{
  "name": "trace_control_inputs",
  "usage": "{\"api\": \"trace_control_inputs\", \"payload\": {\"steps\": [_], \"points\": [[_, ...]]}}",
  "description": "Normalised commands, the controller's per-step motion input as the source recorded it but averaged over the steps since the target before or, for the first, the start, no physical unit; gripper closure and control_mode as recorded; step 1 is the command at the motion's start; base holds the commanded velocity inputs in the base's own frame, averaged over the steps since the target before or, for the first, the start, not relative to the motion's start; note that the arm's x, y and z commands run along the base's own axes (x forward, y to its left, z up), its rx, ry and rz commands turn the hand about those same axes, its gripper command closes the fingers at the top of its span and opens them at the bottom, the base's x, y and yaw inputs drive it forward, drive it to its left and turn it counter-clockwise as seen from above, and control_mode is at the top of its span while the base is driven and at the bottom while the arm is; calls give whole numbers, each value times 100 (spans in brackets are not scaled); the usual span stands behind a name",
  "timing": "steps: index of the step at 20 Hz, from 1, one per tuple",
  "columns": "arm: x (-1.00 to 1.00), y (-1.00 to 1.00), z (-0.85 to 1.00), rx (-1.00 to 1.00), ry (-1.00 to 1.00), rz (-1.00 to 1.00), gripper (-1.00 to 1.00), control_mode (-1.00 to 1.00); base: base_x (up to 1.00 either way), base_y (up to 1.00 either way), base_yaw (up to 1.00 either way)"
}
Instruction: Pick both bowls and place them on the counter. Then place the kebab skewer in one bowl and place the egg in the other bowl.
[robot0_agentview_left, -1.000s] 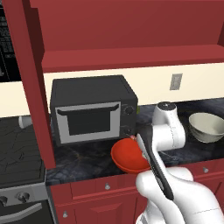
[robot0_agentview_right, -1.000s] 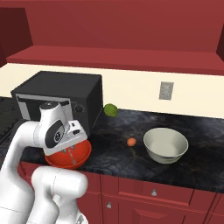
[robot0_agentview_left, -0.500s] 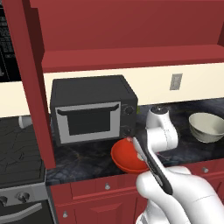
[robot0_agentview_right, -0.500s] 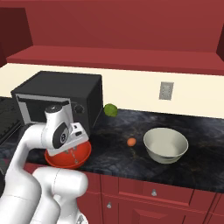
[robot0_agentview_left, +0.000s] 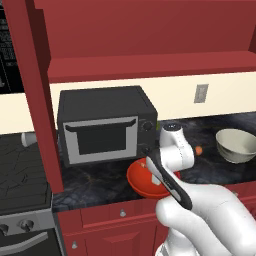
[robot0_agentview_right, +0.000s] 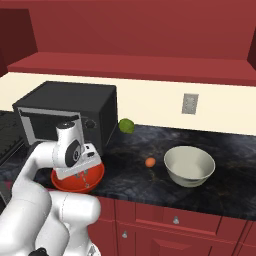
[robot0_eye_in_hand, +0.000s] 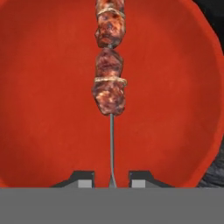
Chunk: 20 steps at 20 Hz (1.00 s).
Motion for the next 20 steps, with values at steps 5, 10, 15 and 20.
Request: {"api": "trace_control_inputs", "payload": {"steps": [5, 10, 15, 20], "points": [[0, 3, -9, 0, 5, 0, 100, -100, 0, 0, 0], [0, 3, -5, 0, 4, 0, -100, -100, 0, 0, 0], [-12, 4, 12, 0, 0, -2, -100, -100, 0, 0, 0], [-21, -6, 40, 0, 0, -5, -100, -100, 0, 0, 0]]}}
